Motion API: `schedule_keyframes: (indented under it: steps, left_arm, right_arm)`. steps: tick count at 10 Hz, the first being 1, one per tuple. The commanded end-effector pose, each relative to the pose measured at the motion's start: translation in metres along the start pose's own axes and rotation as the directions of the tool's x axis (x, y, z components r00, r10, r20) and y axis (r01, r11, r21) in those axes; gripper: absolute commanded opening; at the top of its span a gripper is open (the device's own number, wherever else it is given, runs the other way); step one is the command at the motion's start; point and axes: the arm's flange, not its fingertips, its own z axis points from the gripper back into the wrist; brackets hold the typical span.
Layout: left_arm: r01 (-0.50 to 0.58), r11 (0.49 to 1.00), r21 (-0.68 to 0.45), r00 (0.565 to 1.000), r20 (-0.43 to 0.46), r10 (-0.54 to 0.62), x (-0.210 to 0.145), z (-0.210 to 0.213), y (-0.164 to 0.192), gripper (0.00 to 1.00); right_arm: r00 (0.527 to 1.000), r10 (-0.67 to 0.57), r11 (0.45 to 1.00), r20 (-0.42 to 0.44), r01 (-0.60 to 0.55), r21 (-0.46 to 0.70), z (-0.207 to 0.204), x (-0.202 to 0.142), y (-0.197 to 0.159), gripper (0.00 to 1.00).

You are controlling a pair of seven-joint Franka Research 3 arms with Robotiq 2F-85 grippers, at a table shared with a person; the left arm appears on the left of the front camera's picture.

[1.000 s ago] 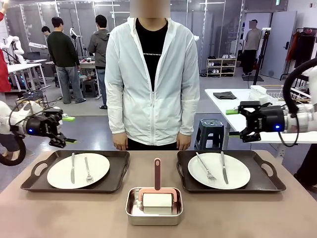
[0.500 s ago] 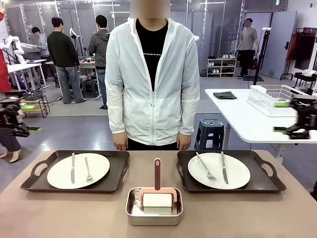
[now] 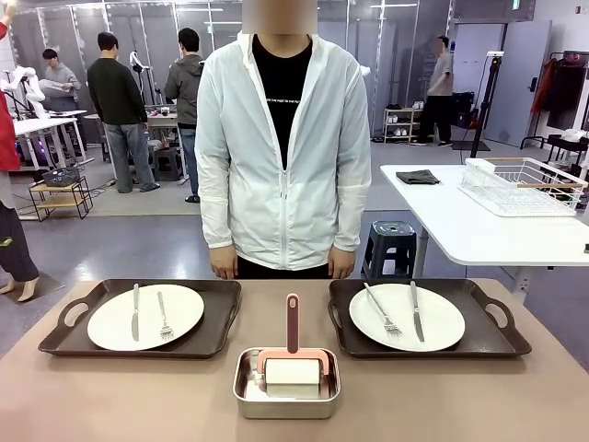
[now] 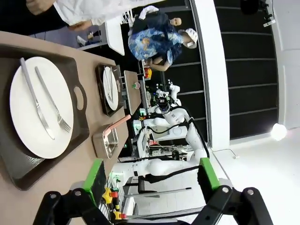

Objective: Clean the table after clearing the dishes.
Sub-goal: When the left (or right) Handle tray is removed, use the left hand (or right hand) to clean the left (or right) side of the table with the Lint Roller.

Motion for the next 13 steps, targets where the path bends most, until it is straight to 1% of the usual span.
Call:
schedule_keyframes:
  steps: [1, 2, 3, 13]
  left_arm:
    - [0.046, 0.999, -0.020, 0.999, 0.009, -0.046, 0.008, -0.001, -0.005, 1.00]
    - [0.040, 0.999, -0.028, 0.999, -0.007, -0.040, 0.010, -0.008, -0.004, 1.00]
    - [0.012, 1.000, 0.001, 1.000, 0.008, -0.012, 0.001, 0.004, -0.004, 1.00]
    - [0.012, 1.000, 0.001, 1.000, 0.008, -0.012, 0.001, 0.004, -0.004, 1.00]
  right_arm:
    - [1.000, 0.008, 1.000, 0.007, -0.008, 0.005, -0.010, -0.006, 0.000, 1.00]
    - [1.000, 0.008, 1.000, -0.010, -0.008, 0.016, -0.015, -0.007, 0.002, 1.00]
    - [1.000, -0.001, 1.000, 0.000, 0.001, 0.000, 0.000, 0.000, -0.001, 1.00]
    - [1.000, -0.001, 1.000, 0.000, 0.001, 0.000, 0.000, 0.000, -0.001, 1.00]
